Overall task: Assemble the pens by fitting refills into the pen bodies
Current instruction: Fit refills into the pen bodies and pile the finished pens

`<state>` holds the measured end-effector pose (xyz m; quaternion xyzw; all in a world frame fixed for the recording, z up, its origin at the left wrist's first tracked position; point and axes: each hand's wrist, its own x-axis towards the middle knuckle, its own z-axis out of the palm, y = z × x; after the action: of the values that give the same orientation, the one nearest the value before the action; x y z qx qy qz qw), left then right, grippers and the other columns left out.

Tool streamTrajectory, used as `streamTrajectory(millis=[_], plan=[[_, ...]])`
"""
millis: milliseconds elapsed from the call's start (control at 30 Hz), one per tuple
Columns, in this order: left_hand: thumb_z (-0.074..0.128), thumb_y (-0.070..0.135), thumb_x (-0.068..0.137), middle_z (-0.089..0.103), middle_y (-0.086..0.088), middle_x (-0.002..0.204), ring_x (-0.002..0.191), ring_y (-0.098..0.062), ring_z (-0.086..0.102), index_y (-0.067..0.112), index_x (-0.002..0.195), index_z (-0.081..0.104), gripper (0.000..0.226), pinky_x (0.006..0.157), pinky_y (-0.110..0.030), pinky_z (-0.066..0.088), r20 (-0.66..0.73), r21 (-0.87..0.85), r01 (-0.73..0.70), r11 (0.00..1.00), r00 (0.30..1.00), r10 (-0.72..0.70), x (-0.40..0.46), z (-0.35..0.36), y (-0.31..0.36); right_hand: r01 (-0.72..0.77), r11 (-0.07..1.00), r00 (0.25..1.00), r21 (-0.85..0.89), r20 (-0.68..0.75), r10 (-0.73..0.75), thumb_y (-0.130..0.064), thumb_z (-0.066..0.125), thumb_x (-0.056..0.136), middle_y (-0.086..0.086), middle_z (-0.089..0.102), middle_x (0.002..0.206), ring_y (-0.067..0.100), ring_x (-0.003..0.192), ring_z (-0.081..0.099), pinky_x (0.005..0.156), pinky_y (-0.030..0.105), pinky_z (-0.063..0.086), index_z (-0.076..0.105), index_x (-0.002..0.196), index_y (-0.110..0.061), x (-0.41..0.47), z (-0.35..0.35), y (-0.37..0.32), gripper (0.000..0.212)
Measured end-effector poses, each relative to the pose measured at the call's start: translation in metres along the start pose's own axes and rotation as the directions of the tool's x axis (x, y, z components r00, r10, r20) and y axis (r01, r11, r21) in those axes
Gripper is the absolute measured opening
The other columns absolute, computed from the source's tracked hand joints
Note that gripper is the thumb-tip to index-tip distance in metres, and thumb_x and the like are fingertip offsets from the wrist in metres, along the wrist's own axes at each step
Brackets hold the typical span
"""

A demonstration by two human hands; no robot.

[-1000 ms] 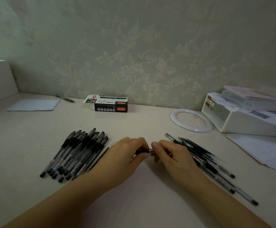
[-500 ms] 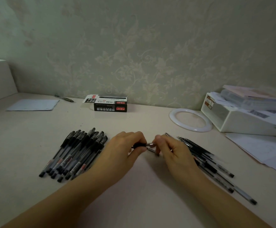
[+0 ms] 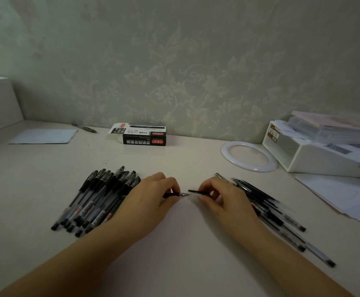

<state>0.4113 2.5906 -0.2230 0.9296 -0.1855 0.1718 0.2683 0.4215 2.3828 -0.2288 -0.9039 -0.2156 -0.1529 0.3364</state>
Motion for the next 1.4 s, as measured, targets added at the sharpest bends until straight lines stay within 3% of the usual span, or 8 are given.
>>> streamTrajectory(millis=[233,367,467,700,1033,1200,1300,1400], plan=[[0.066,0.029,0.087,0.054,0.014,0.085,0.076,-0.002,0.051,0.027,0.090,0.052,0.015,0.063,-0.015,0.038,-0.008,-0.038,-0.064,0.997,0.998,0.064,0.001,0.001,0.006,0.130,0.989,0.990,0.073,0.037,-0.133,-0.014,0.065,0.089,-0.012,0.063,0.085,0.004,0.084,0.057,0.070,0.011,0.042,0.068,0.092,-0.022,0.000,0.005,-0.009,0.009],[0.066,0.025,0.087,0.053,0.010,0.080,0.072,-0.007,0.050,0.021,0.081,0.054,0.014,0.063,-0.021,0.039,-0.015,-0.041,-0.145,0.989,0.989,0.145,0.002,-0.004,0.011,0.076,0.978,0.996,0.192,0.034,-0.084,-0.014,0.068,0.089,-0.010,0.071,0.087,0.007,0.085,0.065,0.075,0.022,0.051,0.075,0.093,-0.018,0.001,0.001,-0.008,0.009],[0.066,0.024,0.088,0.054,0.007,0.081,0.072,-0.010,0.051,0.018,0.081,0.056,0.014,0.065,-0.027,0.042,-0.016,-0.028,-0.173,0.984,0.985,0.173,0.004,-0.007,0.013,0.035,0.964,0.999,0.263,0.031,-0.045,-0.014,0.070,0.089,-0.013,0.072,0.086,0.006,0.085,0.066,0.071,0.018,0.051,0.076,0.092,-0.020,0.001,0.000,-0.007,0.009],[0.066,0.023,0.088,0.054,0.006,0.079,0.071,-0.011,0.050,0.016,0.081,0.057,0.014,0.064,-0.028,0.041,-0.018,-0.038,-0.192,0.981,0.981,0.192,0.004,-0.008,0.015,0.032,0.966,0.998,0.255,0.037,-0.043,-0.014,0.070,0.088,-0.015,0.072,0.085,0.005,0.084,0.066,0.071,0.017,0.051,0.077,0.091,-0.021,0.000,-0.001,-0.007,0.010],[0.067,0.023,0.087,0.054,0.009,0.078,0.070,-0.007,0.050,0.018,0.080,0.058,0.013,0.064,-0.023,0.040,-0.054,-0.090,-0.143,0.986,0.989,0.138,0.002,-0.008,0.020,0.055,0.966,0.998,0.254,0.028,-0.064,-0.014,0.070,0.089,-0.013,0.072,0.088,0.006,0.087,0.067,0.079,0.028,0.053,0.077,0.094,-0.019,0.002,-0.003,-0.011,0.010],[0.061,0.028,0.090,0.049,0.004,0.086,0.071,-0.015,0.052,0.018,0.089,0.055,0.012,0.063,-0.029,0.042,-0.231,0.072,0.044,0.996,0.973,-0.026,0.002,-0.024,0.018,0.014,0.980,0.989,0.200,-0.147,0.016,-0.026,0.068,0.090,-0.009,0.067,0.097,0.004,0.083,0.063,0.078,0.019,0.051,0.069,0.111,-0.020,0.007,-0.005,-0.011,0.022],[0.055,0.030,0.093,0.051,-0.001,0.087,0.072,-0.022,0.053,0.017,0.091,0.051,0.014,0.062,-0.035,0.045,-0.316,0.248,0.333,0.910,0.916,-0.249,0.001,-0.045,-0.002,-0.087,0.994,0.971,-0.069,-0.228,0.069,-0.027,0.069,0.089,-0.012,0.059,0.085,0.001,0.074,0.056,0.065,0.012,0.044,0.065,0.093,-0.024,0.005,-0.023,0.002,0.006],[0.048,0.031,0.096,0.054,-0.003,0.090,0.078,-0.023,0.055,0.017,0.095,0.049,0.014,0.069,-0.039,0.050,-0.253,0.364,0.476,0.801,0.878,-0.406,0.000,-0.055,-0.016,-0.256,0.941,0.950,-0.220,-0.235,0.204,-0.026,0.070,0.087,-0.012,0.057,0.076,0.003,0.070,0.054,0.060,0.023,0.044,0.061,0.083,-0.023,0.003,-0.042,0.014,0.011]])
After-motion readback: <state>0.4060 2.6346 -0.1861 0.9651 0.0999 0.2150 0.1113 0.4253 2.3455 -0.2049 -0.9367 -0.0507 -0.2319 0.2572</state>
